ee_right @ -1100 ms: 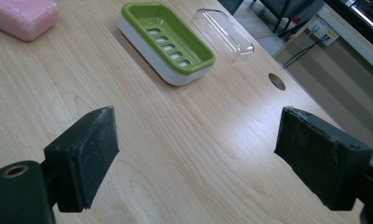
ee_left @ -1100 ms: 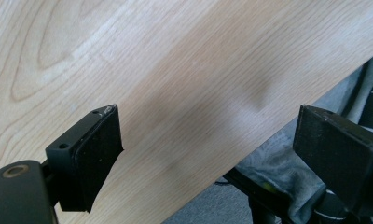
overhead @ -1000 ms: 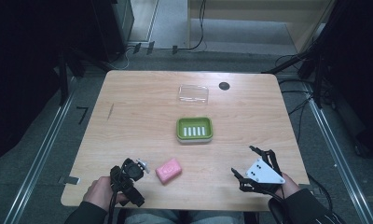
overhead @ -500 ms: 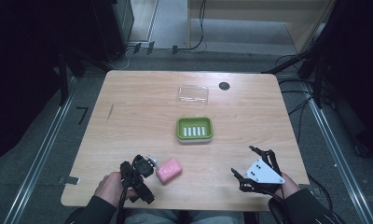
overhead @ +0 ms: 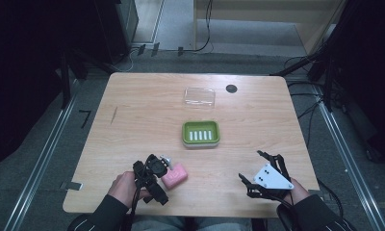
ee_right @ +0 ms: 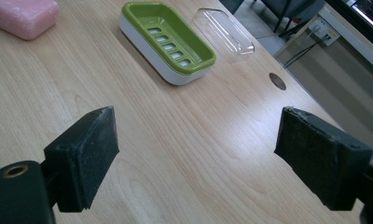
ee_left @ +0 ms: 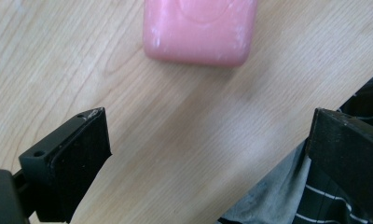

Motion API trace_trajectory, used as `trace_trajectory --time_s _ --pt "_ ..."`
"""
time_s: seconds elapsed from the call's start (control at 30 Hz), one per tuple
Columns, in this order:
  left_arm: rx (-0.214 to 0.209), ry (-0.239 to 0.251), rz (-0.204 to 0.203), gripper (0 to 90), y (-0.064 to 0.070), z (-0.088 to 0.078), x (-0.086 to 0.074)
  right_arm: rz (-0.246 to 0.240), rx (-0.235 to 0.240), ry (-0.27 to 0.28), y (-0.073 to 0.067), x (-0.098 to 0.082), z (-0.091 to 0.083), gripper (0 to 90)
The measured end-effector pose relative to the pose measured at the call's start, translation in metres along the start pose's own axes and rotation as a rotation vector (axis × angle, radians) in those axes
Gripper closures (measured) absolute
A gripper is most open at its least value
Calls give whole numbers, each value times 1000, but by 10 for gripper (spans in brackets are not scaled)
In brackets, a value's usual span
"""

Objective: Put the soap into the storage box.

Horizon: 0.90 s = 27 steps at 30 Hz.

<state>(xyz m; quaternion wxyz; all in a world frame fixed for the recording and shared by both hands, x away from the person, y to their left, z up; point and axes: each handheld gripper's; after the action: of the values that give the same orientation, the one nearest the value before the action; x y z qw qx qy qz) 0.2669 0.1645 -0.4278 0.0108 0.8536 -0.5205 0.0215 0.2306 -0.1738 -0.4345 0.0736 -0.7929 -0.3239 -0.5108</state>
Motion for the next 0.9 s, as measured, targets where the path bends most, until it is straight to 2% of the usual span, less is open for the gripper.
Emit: trace_trajectory --time_s 0.5,0.67,0.9 --pt "-2 -15 24 0 -1 7 19 2 0 3 0 0 0 133" --pt "-1 -17 44 0 -2 8 27 2 0 3 1 0 0 133" --pt "0 -23 45 1 -4 13 34 8 2 3 1 0 0 133"
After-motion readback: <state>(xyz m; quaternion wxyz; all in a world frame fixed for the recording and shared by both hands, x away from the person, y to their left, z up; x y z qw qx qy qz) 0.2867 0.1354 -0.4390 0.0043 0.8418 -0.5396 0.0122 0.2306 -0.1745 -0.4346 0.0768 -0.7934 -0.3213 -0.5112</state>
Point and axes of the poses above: each handheld gripper's, and its own axes: z roughly forward along the jaws, x roughly out of its top, y roughly to its right, and after that the axes turned 15 degrees about z, right-handed
